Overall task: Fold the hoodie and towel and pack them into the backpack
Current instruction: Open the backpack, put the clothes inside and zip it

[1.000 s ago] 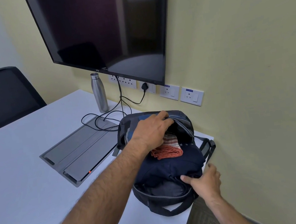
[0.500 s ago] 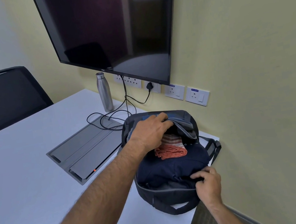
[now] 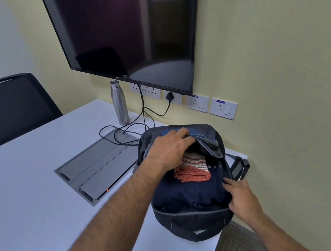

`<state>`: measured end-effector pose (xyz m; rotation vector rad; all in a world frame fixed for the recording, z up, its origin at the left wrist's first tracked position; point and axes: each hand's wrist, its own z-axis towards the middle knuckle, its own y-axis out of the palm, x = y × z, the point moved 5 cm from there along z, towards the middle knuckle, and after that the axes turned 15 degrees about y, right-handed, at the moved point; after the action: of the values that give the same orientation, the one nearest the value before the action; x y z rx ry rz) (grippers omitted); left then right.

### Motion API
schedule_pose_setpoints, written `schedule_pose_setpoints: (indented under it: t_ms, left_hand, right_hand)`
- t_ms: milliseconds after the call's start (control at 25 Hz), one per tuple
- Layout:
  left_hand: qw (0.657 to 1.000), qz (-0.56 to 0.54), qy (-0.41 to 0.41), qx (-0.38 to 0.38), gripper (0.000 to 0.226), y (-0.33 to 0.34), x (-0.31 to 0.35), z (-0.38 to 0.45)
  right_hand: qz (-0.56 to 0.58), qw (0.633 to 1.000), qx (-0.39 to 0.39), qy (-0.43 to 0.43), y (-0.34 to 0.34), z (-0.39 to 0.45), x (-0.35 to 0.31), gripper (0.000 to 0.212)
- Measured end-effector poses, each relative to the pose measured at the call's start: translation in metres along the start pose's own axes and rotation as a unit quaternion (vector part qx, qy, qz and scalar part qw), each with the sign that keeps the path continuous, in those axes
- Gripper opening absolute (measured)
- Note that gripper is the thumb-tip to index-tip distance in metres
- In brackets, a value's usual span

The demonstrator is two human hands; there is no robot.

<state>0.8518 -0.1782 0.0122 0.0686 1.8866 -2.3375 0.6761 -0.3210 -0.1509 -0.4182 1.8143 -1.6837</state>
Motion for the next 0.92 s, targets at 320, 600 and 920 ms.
schedule_pose_setpoints:
  t_ms: [320, 600, 920]
  left_hand:
    - [0.999, -0.018, 0.038, -0.023, 0.058, 0.012, 0.011, -0.003]
    - [0.984, -0.063, 0.163, 0.020, 0.032, 0.057, 0.058, -0.034]
    - [0.947, -0.254, 0.005, 0.195, 0.023, 0.081, 0.034, -0.090]
  right_hand:
    - [0.247, 0.965, -0.011, 0.091, -0.012, 0.013, 0.026, 0.061]
    - [0.432, 0.862, 0.184, 0.189, -0.066, 0.027, 0.025, 0.028]
    - [0.164, 0.973, 0.116, -0.115, -0.089, 0.057, -0.117, 0.024]
